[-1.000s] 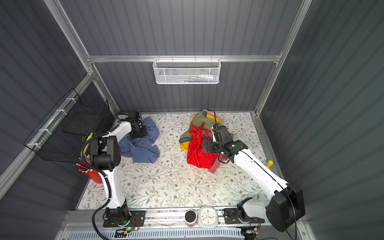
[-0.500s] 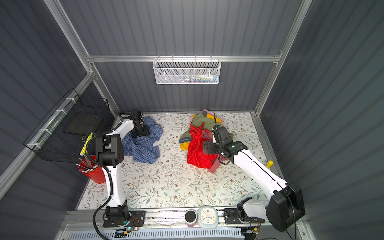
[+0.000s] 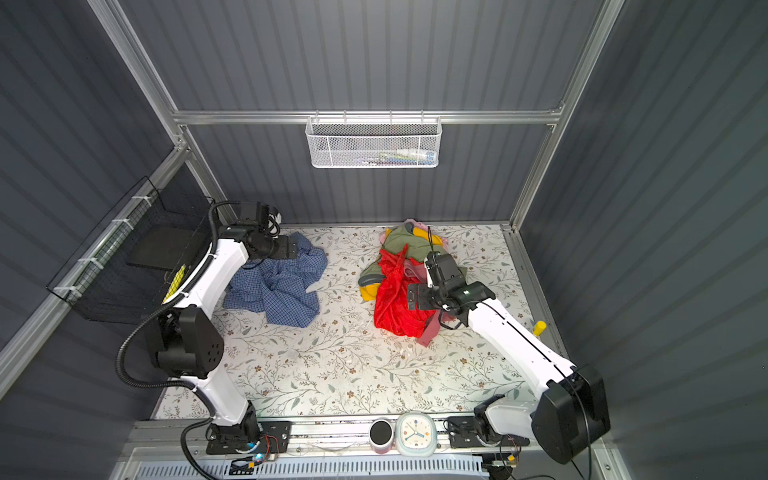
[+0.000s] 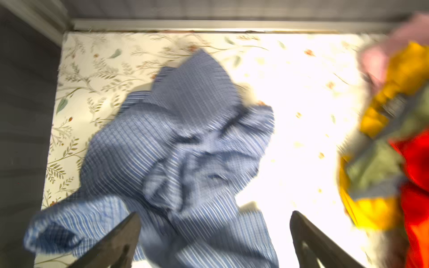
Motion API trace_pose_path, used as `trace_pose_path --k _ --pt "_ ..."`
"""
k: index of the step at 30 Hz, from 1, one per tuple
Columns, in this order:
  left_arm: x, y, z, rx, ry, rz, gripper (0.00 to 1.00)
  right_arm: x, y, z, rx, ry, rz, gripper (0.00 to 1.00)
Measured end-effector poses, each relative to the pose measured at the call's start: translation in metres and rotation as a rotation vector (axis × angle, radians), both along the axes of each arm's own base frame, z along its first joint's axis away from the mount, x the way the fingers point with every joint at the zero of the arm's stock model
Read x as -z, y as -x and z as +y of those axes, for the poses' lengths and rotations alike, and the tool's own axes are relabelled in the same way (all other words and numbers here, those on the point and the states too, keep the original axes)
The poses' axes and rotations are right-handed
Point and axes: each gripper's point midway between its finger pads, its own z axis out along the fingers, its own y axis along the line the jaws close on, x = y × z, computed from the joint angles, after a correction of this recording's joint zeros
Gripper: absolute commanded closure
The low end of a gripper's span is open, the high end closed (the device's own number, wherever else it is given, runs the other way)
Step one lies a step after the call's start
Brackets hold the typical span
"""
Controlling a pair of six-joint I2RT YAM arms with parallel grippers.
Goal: Pick out a specific cloth from the pile
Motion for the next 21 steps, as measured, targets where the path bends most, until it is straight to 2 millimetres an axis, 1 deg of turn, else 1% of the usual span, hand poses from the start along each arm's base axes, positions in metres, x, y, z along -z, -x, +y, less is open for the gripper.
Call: trace_pose_path --k 2,3,4,7,9,10,12,14,15,16,17,19,21 --pt "0.02 0.026 -0.017 0.047 -0.014 0.058 0.0 0.001 0.0 -0.001 -0.001 0.004 0.002 0.01" --pt "0.038 0.044 -0.026 0.076 -0.02 0.106 0.0 0.001 0.0 -0.001 -0.003 0.005 0.002 0.01" --pt "0.057 0.062 -0.03 0.09 -0.028 0.161 0.0 0.001 0.0 -0.001 -0.003 0.008 0.002 0.01" --pt "0.107 0.109 -0.028 0.092 -0.053 0.328 0.0 0.002 0.001 -0.002 -0.008 0.017 0.006 0.01" --pt "0.128 0.131 -0.027 0.087 -0.064 0.4 0.0 0.003 0.001 -0.003 -0.013 0.026 0.01 0.01" --pt "0.134 0.138 -0.027 0.081 -0.067 0.422 0.0 0.004 0.002 -0.003 -0.015 0.032 0.015 0.01" --pt "0.14 0.143 -0.026 0.07 -0.065 0.443 0.0 0.006 0.002 -0.004 -0.016 0.043 0.022 0.01" --pt "0.144 0.141 -0.028 0.062 -0.06 0.441 0.01 0.006 0.002 -0.005 -0.015 0.049 0.025 0.01" --pt "0.147 0.138 -0.029 0.058 -0.058 0.439 0.04 0.006 0.002 -0.005 -0.014 0.052 0.027 0.01" --pt "0.151 0.136 -0.03 0.055 -0.058 0.441 0.1 0.006 0.002 -0.006 -0.013 0.056 0.027 0.01" --pt "0.156 0.134 -0.03 0.053 -0.059 0.445 0.2 0.006 0.002 -0.006 -0.013 0.059 0.027 0.01" --pt "0.169 0.13 -0.031 0.051 -0.068 0.463 0.52 0.006 0.002 -0.007 -0.011 0.063 0.026 0.01" --pt "0.177 0.127 -0.031 0.051 -0.077 0.477 0.73 0.007 0.002 -0.008 -0.011 0.069 0.027 0.01"
